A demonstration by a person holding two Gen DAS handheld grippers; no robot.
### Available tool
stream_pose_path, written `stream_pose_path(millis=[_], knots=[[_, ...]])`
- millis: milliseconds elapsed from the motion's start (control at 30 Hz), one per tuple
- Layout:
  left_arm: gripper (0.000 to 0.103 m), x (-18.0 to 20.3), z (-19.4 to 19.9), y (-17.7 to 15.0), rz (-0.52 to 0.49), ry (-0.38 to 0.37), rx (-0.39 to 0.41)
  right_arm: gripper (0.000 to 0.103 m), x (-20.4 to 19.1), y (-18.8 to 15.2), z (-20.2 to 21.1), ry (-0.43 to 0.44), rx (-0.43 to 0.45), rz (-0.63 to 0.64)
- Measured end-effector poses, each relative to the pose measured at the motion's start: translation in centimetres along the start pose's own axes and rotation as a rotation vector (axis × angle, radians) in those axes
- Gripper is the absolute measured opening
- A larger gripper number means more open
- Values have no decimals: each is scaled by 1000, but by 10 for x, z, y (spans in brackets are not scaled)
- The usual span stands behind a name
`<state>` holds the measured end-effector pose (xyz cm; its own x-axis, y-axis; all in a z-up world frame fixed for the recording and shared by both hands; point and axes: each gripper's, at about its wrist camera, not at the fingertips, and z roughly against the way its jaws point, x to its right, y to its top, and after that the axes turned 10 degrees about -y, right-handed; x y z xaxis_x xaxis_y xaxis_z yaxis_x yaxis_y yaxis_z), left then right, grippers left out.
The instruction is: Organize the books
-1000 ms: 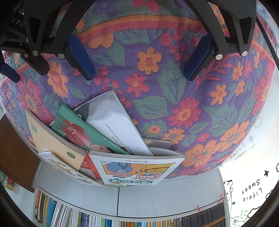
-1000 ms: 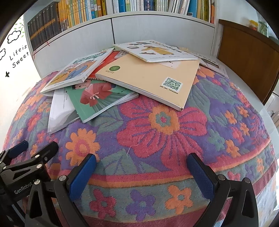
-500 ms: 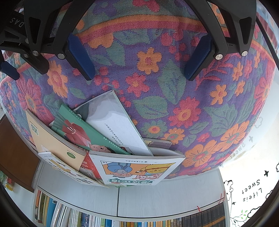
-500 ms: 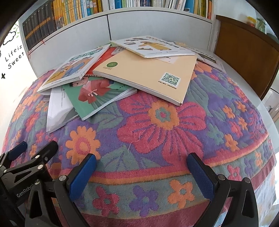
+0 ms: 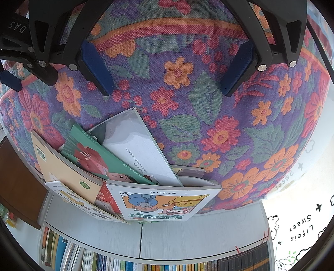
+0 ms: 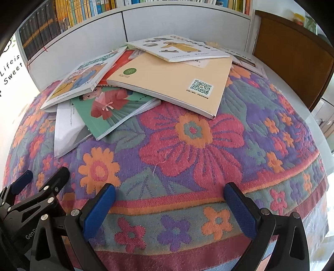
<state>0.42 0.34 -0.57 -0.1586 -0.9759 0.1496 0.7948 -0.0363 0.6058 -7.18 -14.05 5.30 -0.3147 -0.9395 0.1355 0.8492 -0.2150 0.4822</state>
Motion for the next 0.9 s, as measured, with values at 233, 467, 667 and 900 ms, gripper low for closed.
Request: stream_pose_path(millis=[233, 467, 667, 900], knots=[[102, 0, 0, 0, -1, -1, 0, 103, 2, -6, 1, -2, 62, -26], [103, 1, -1, 0, -1, -5, 0, 103, -2, -6, 1, -28, 73, 37], [101, -4, 5, 6, -27, -14, -68, 103, 6, -1, 6, 42, 31, 65], [90, 5, 60, 60, -42, -57, 15, 102, 61, 42, 65, 313, 142, 31]])
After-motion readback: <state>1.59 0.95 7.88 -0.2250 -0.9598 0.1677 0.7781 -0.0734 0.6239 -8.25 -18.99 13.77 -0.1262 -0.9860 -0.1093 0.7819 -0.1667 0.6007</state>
